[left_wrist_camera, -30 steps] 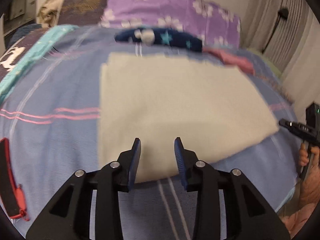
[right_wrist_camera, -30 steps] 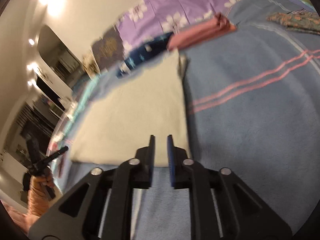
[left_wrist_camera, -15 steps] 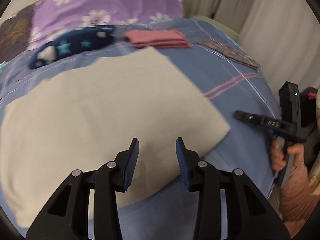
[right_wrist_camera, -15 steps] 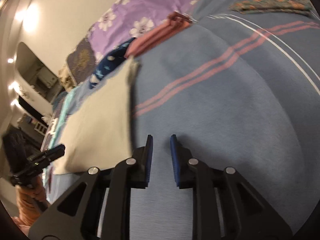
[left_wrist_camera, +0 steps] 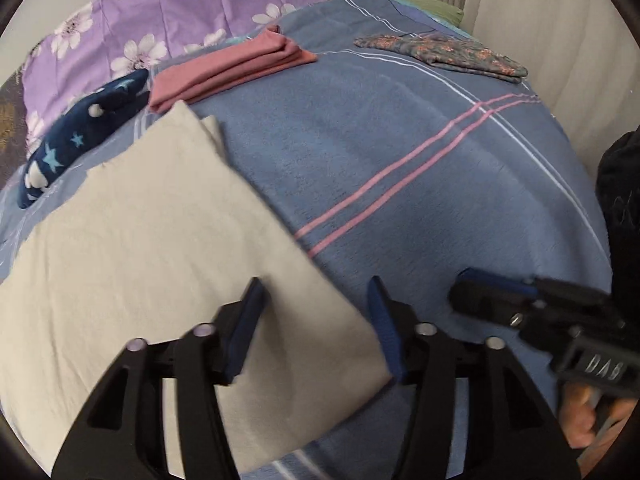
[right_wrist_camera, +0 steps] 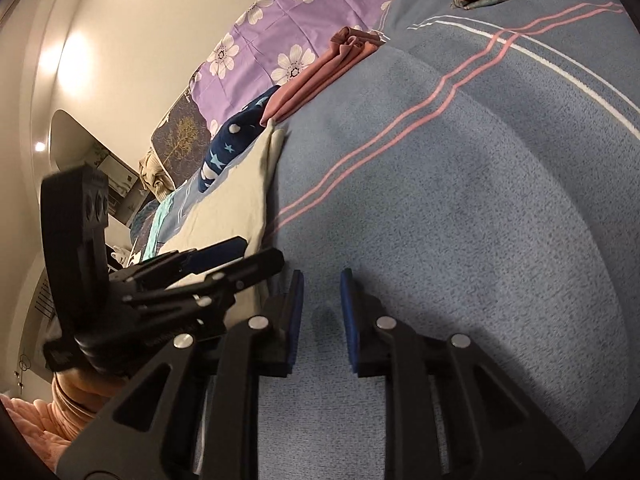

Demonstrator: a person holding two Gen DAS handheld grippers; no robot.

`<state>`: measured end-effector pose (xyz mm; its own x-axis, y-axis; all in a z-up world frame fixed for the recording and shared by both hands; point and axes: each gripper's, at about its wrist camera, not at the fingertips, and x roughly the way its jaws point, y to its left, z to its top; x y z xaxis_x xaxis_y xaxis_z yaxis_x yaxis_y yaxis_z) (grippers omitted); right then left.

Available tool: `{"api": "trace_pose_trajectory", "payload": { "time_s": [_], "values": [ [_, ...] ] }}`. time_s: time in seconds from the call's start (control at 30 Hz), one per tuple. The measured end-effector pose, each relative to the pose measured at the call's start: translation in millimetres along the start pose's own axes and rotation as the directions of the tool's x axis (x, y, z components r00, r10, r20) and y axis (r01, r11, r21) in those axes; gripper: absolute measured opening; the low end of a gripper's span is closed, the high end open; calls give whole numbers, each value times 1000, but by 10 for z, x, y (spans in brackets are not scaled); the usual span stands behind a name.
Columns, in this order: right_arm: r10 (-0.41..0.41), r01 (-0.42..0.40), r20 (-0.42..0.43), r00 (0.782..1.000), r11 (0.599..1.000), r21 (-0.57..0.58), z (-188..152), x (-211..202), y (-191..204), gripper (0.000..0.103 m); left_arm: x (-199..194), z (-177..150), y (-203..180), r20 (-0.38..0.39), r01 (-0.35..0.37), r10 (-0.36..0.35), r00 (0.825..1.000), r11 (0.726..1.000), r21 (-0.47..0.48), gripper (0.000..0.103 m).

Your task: Fold small clothes

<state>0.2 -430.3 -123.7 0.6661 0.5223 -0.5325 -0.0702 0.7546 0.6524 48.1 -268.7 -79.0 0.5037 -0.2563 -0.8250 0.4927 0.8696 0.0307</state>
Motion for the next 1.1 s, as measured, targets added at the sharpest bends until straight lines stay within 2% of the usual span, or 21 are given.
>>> {"api": "trace_pose_trajectory", "payload": {
  "time_s": [0.07,0.1,0.2,0.23,0.27,0.3,0.43,0.53,0.57,0.6,0.67,0.73,0.83,0.93,1.03,1.07,1.1],
  "values": [
    [-8,8,-3,1000,1000,-7,-4,-1,21,20,-71,-77,200,10,35,-34,999,997,-62,20],
    [-16,16,-7,1000,1000,-13,6,8,39,20,-103,-131,357,7,87,-86,996,989,-122,16],
    [-38,36,-33,999,998,-48,40,17,104,26,-143,-250,675,6,143,-145,989,962,-231,12],
    [-53,50,-44,998,996,-77,73,32,161,29,-151,-289,747,9,154,-157,988,956,-251,12],
    [-73,67,-46,996,992,-111,107,48,225,32,-151,-325,785,6,147,-150,989,954,-260,6],
    [-84,78,-44,996,988,-135,130,61,272,33,-139,-346,788,2,141,-145,989,956,-257,4],
    [-96,80,-68,993,974,-213,325,194,469,33,-132,-354,743,12,156,-158,987,959,-236,4],
    [-182,151,-79,980,942,-300,438,331,600,33,-146,-333,720,13,170,-172,985,958,-229,6],
    [-180,145,-90,980,941,-306,454,358,617,33,-154,-310,709,16,190,-192,981,953,-234,11],
    [-169,131,-100,980,943,-306,451,370,621,32,-167,-306,711,22,217,-218,976,944,-248,26],
    [-156,116,-112,981,947,-301,433,373,614,32,-191,-239,695,44,264,-263,964,922,-284,45],
    [-164,129,-106,981,951,-279,411,340,557,32,-187,-146,596,46,263,-260,965,929,-262,47],
    [-181,157,-97,979,963,-219,367,246,401,32,-110,-35,420,26,198,-197,980,957,-212,47],
    [-200,178,-88,976,962,-206,313,145,309,32,-59,7,321,11,214,-216,976,955,-208,47],
    [-202,180,-90,975,962,-206,280,104,283,32,-60,29,220,6,164,-165,986,975,-150,47],
    [-204,182,-88,975,960,-211,274,104,294,32,-57,17,199,4,140,-141,990,982,-130,43],
    [-205,183,-86,975,959,-217,272,111,312,33,-57,3,204,2,118,-119,993,986,-121,29]
  ]
}}
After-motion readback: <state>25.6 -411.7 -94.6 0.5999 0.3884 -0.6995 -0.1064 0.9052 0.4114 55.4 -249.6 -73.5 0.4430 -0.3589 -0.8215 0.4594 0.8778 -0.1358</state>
